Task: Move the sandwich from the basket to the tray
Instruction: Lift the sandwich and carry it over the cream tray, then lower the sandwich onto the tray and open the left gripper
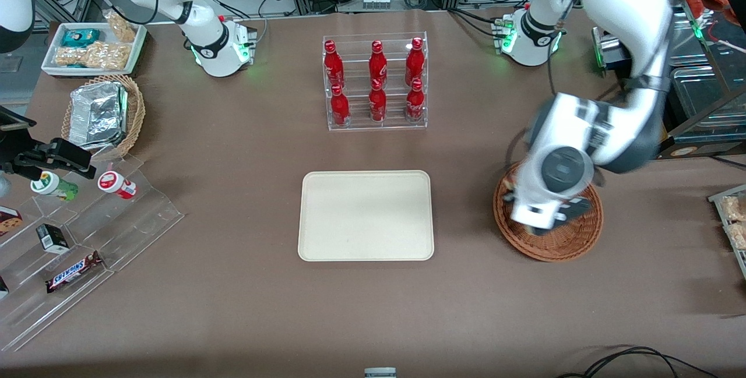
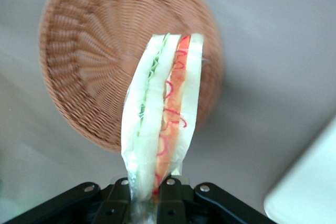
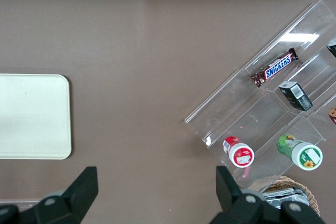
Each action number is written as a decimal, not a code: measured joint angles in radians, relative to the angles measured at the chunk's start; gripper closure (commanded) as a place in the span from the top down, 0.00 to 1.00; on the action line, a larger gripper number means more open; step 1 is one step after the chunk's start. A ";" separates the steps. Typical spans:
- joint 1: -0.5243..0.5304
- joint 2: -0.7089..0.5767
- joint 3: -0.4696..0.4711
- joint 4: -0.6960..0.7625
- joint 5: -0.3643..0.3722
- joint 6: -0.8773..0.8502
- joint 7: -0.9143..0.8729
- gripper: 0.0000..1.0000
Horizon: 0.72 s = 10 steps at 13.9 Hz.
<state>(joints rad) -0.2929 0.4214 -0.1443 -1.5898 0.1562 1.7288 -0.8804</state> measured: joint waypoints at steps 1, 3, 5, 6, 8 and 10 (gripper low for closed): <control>-0.050 0.004 -0.001 0.004 0.000 0.009 -0.001 0.08; -0.139 0.035 -0.002 0.009 0.000 0.094 -0.003 0.10; -0.229 0.101 -0.003 0.036 0.000 0.201 -0.005 0.10; -0.271 0.145 -0.003 0.064 0.000 0.238 -0.006 0.10; -0.332 0.232 -0.004 0.133 0.000 0.298 -0.007 0.13; -0.360 0.311 -0.020 0.209 0.000 0.360 -0.009 0.15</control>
<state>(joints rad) -0.6530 0.7327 -0.1640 -1.3811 0.1562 2.0886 -0.8894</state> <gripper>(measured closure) 0.859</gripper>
